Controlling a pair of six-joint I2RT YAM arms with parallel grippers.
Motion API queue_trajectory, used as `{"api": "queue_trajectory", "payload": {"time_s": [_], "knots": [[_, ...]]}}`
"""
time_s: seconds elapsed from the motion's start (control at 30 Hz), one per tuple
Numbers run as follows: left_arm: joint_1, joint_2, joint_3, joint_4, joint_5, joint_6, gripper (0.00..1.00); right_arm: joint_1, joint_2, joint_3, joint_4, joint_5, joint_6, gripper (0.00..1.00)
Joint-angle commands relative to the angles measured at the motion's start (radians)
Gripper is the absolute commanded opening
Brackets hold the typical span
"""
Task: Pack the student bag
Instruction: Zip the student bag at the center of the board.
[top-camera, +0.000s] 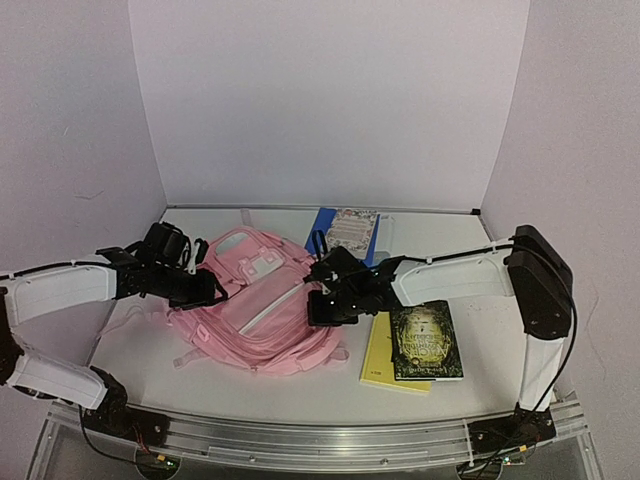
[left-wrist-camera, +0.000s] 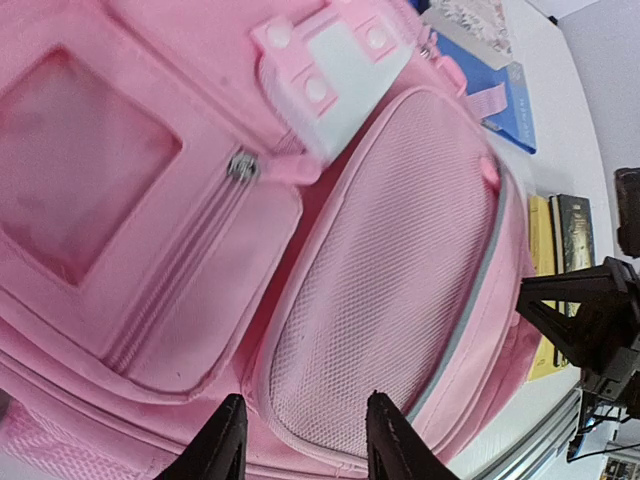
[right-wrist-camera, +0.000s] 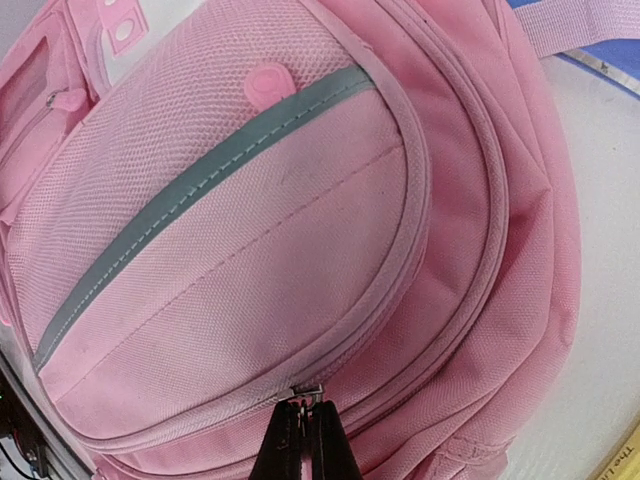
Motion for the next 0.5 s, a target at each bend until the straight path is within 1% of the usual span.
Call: {"api": "queue_trajectory", "payload": {"time_s": [0.0,0.07,0.13,0.3,0.47], "knots": [[-0.063,-0.005,0.156,-0.037,-0.043,0.113,0.61,-0.02,-0.083,0.008,-0.073,0.039,-0.081,0.0],[-0.145,0.032,0.201,-0.029,-0.078,0.157,0.71,-0.02,-0.093,0.0,-0.066,0.014,-0.076,0.0],[-0.216,0.071,0.231,-0.002,-0.084,0.203,0.74,-0.02,-0.101,-0.005,-0.051,-0.034,-0.067,0.0],[-0.342,0.142,0.225,0.131,-0.071,0.262,0.75,-0.02,-0.123,-0.027,-0.011,-0.082,-0.043,0.0],[-0.447,0.19,0.189,0.258,-0.15,0.296,0.75,-0.02,-0.139,-0.041,0.005,-0.103,-0.032,0.0]]}}
